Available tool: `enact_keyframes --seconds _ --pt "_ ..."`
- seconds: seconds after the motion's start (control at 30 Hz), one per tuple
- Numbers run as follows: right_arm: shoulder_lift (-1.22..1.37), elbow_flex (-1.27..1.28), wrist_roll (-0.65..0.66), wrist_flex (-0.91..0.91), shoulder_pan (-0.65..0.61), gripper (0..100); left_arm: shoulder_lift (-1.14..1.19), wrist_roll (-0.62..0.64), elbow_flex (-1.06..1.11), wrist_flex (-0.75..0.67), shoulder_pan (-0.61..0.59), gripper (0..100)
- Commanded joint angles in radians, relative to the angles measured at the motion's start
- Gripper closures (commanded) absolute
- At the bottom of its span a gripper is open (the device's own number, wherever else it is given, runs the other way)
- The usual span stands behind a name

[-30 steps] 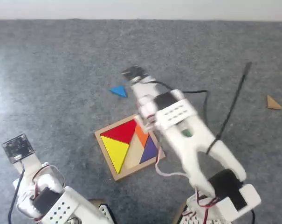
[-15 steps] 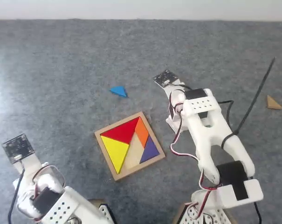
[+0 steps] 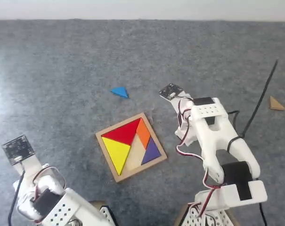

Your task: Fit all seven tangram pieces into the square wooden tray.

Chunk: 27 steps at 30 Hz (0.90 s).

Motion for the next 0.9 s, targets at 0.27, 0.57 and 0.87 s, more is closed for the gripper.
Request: enact_keyframes --seconds 0.27,0.57,0.87 --pt "0.044 -0.009 0.080 -0.044 0.030 84.2 -0.018 -0.006 -0.021 0.002 -0.005 98" --pt "0.031 -0.028 0.043 -0.039 0.031 96.9 -0.018 -0.006 -0.021 0.002 -0.005 98" --pt "-0.039 -0.028 0.037 -0.001 0.027 97.0 -0.018 -0.006 -0.021 0.002 -0.005 98"
